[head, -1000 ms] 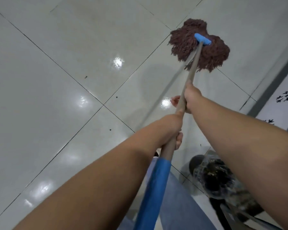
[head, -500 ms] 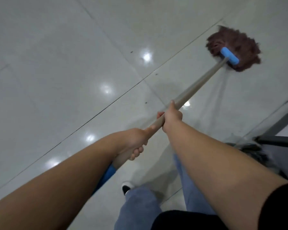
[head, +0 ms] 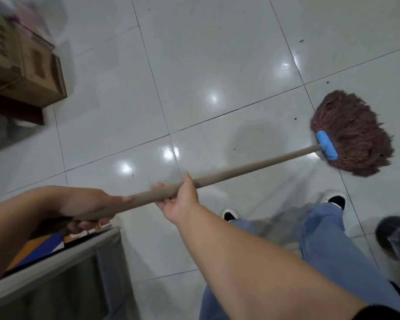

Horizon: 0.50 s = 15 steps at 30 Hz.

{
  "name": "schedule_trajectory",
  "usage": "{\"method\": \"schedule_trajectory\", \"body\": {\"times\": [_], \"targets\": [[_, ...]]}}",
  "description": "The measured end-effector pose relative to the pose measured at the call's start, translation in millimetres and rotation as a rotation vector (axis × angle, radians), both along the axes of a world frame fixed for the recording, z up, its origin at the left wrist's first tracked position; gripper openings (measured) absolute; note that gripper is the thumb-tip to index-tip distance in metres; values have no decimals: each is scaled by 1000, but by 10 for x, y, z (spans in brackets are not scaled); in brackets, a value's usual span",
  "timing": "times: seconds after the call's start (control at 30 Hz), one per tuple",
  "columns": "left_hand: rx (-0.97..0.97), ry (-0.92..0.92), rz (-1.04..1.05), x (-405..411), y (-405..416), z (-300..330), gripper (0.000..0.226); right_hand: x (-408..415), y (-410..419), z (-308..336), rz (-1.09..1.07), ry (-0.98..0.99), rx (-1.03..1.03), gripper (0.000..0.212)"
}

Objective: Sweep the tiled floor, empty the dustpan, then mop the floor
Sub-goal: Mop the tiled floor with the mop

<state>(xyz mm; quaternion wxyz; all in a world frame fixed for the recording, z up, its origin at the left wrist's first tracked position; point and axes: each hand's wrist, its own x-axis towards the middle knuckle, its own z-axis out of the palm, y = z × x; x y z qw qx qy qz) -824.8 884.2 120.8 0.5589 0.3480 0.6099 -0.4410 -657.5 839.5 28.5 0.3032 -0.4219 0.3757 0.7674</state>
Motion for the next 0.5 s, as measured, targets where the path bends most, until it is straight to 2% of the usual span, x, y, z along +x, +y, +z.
{"method": "schedule_trajectory", "body": {"times": [0.13,0.23,0.37,0.5], "targets": [[-13,-12,-46,320,100,3,95,271,92,-75,-9,14,10,45],[-19,-1,-67,832,126,-87,91,677,134,-198,-47,-71,-22,44],[29,-26,-74,1926,207,-373,70,1642,282,-465,-166,-247,-27,40],[52,-131,-7,3361,394,-745,63,3027,564,-729,-289,-416,-78,38]]}}
